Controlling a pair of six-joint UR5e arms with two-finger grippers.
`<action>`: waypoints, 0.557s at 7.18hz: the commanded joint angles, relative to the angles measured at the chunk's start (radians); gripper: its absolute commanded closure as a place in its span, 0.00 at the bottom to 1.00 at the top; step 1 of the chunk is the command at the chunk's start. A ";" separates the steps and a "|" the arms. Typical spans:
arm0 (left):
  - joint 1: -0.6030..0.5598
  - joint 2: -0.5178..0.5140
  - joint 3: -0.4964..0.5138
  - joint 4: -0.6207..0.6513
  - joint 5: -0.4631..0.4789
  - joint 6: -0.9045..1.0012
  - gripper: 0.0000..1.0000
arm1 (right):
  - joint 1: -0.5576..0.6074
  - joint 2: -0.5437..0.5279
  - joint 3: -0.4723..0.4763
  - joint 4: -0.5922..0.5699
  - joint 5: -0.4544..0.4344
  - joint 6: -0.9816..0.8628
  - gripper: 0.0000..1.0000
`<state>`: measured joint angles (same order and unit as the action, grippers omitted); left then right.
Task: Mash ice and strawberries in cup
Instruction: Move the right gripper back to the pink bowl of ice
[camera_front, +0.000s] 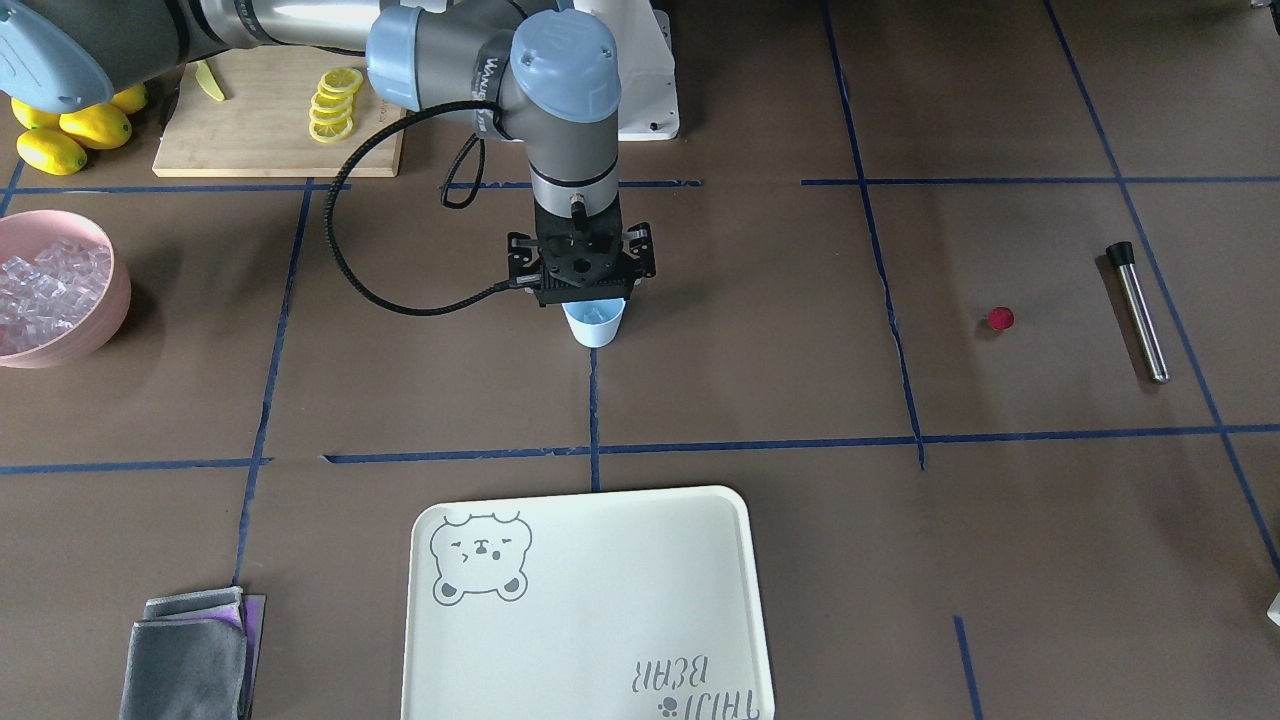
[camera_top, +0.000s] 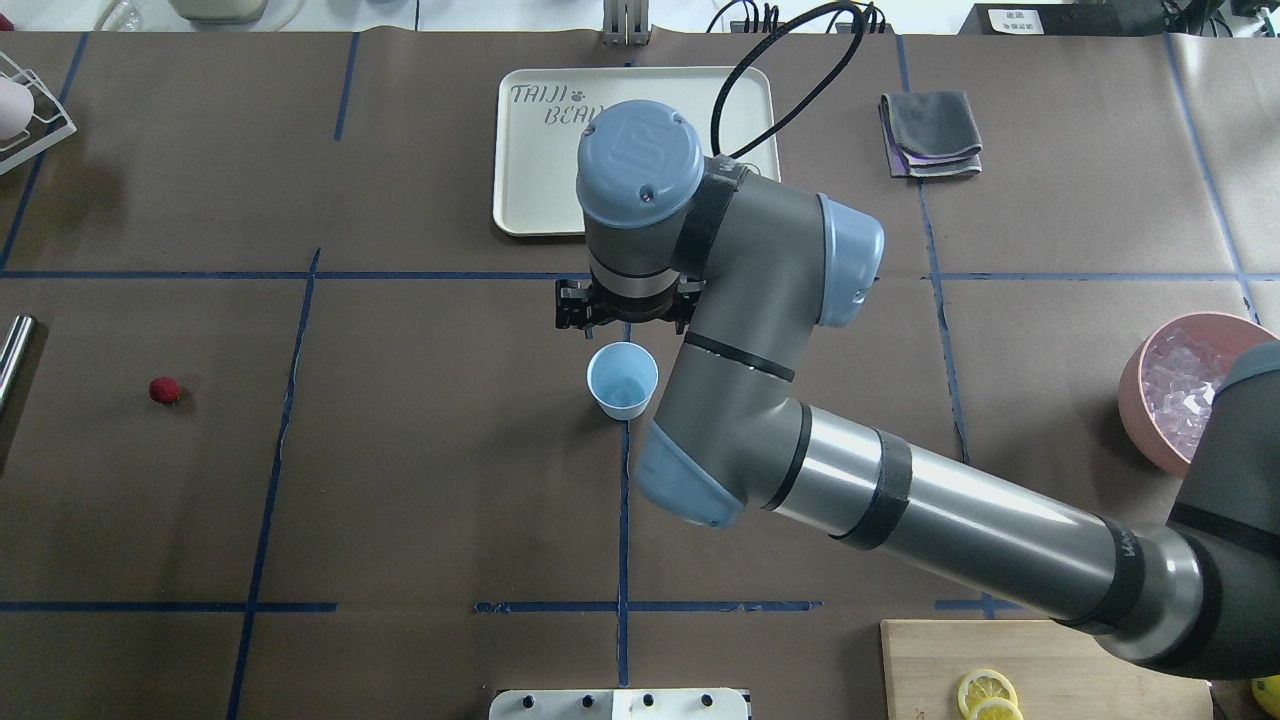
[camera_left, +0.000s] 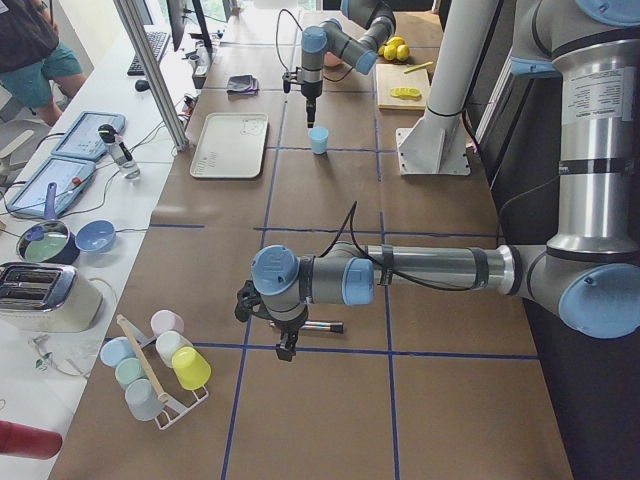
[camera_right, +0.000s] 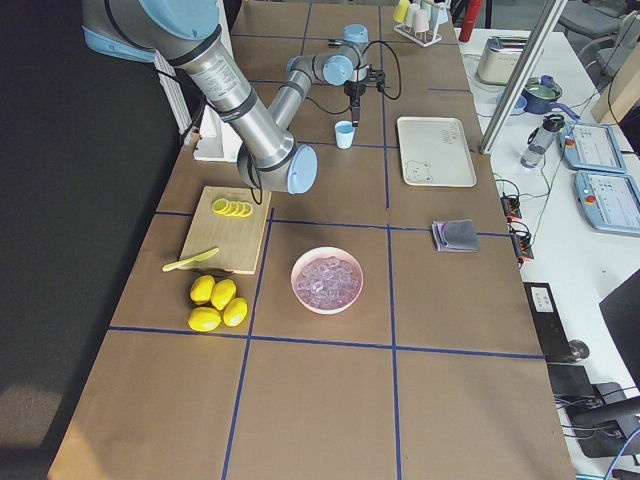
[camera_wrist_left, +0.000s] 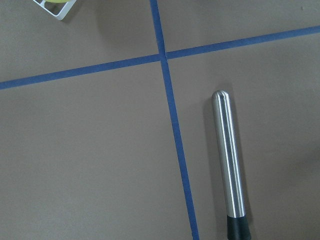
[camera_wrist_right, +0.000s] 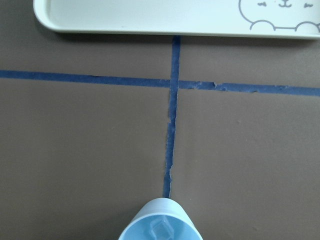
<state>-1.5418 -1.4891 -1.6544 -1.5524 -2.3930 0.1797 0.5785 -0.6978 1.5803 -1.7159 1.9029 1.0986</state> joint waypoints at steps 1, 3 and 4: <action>0.000 0.000 0.001 0.000 0.000 0.001 0.00 | 0.101 -0.154 0.143 -0.001 0.071 -0.131 0.01; 0.002 0.000 0.002 0.000 0.000 0.001 0.00 | 0.206 -0.314 0.242 0.002 0.122 -0.346 0.01; 0.002 0.000 0.002 0.000 0.000 0.001 0.00 | 0.257 -0.394 0.286 0.007 0.146 -0.450 0.01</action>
<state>-1.5406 -1.4895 -1.6524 -1.5523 -2.3930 0.1809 0.7716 -0.9905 1.8075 -1.7134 2.0183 0.7796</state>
